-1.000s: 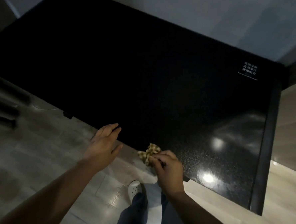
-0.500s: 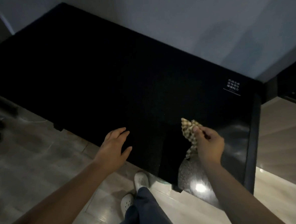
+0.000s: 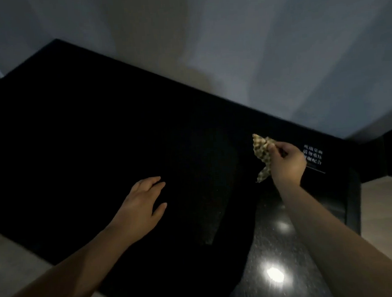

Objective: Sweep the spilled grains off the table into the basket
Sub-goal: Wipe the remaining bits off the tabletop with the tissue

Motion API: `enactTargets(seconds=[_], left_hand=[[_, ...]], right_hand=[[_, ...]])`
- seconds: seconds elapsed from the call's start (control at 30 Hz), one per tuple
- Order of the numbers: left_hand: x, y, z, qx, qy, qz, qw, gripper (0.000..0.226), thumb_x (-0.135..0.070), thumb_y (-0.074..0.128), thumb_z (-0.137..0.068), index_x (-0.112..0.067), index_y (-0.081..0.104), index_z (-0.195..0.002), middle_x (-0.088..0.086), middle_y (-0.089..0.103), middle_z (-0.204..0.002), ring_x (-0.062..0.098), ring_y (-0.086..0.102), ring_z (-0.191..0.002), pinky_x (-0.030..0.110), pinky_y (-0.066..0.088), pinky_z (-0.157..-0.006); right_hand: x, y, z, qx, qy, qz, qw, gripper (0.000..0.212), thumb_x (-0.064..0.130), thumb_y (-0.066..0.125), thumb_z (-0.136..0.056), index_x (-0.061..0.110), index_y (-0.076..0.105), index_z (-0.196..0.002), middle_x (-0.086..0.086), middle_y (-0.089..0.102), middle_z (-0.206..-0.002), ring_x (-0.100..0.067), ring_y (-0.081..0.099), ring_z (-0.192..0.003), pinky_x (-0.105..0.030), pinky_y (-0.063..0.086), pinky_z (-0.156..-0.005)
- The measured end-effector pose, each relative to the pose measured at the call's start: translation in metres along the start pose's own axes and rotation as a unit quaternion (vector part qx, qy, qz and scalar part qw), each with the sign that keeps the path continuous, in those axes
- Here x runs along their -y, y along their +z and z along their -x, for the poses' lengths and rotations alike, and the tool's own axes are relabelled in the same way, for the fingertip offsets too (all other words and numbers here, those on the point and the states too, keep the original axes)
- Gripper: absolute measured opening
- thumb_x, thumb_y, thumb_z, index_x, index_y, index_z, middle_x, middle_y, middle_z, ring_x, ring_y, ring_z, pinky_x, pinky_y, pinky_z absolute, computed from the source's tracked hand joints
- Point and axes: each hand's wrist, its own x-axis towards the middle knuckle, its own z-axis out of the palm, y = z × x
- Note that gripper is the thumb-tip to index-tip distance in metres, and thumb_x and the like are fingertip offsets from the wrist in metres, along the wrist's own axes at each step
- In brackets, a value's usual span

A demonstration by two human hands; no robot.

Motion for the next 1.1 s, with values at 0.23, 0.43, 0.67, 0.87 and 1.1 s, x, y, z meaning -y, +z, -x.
enactTargets(seconds=[0.23, 0.43, 0.67, 0.87, 1.1], left_hand=[[-0.006, -0.003, -0.061, 0.013, 0.01, -0.059, 0.998, 0.065, -0.047, 0.044, -0.095, -0.022, 0.02, -0.15, -0.005, 0.011, -0.157, 0.013, 0.008, -0.144, 0.031, 0.017, -0.118], [0.005, 0.004, -0.08, 0.01, 0.025, -0.09, 0.996, 0.078, -0.066, 0.031, -0.088, -0.023, 0.012, -0.152, -0.002, 0.003, -0.159, 0.018, -0.001, -0.145, 0.037, 0.009, -0.119], [0.016, 0.011, -0.085, -0.015, 0.045, -0.073, 0.996, 0.087, -0.071, 0.02, -0.079, -0.023, 0.019, -0.151, -0.002, 0.013, -0.158, 0.015, 0.001, -0.143, 0.035, 0.008, -0.115], [0.021, 0.013, -0.085, -0.013, 0.05, -0.088, 0.995, 0.083, -0.068, 0.027, -0.08, -0.02, 0.03, -0.148, 0.002, 0.025, -0.155, 0.018, 0.012, -0.142, 0.039, 0.018, -0.112], [0.024, 0.017, -0.089, -0.01, 0.06, -0.127, 0.99, 0.079, -0.066, 0.034, -0.083, -0.013, 0.042, -0.141, 0.009, 0.04, -0.146, 0.027, 0.032, -0.134, 0.049, 0.041, -0.102]], right_hand=[[-0.007, 0.034, -0.083, -0.039, -0.039, 0.083, 0.995, 0.024, 0.017, 0.063, -0.09, 0.007, 0.07, -0.11, -0.012, 0.066, -0.109, -0.024, 0.061, -0.099, -0.022, 0.04, -0.087], [-0.024, 0.07, -0.129, -0.044, -0.01, 0.093, 0.995, 0.026, 0.02, 0.057, -0.091, 0.012, 0.071, -0.112, -0.013, 0.061, -0.117, -0.033, 0.055, -0.111, -0.04, 0.044, -0.102], [-0.017, 0.085, -0.079, 0.004, -0.114, 0.109, 0.988, 0.019, 0.005, 0.066, -0.084, 0.003, 0.072, -0.102, -0.016, 0.062, -0.103, -0.033, 0.057, -0.098, -0.026, 0.04, -0.085], [-0.012, 0.074, -0.009, 0.147, -0.168, 0.064, 0.973, 0.009, 0.01, 0.069, -0.085, 0.011, 0.075, -0.092, 0.005, 0.059, -0.091, -0.011, 0.058, -0.087, -0.021, 0.046, -0.082], [0.011, 0.083, -0.125, 0.012, -0.093, 0.099, 0.991, 0.036, 0.031, 0.068, -0.085, 0.008, 0.069, -0.113, -0.014, 0.061, -0.112, -0.029, 0.057, -0.105, -0.025, 0.04, -0.094]])
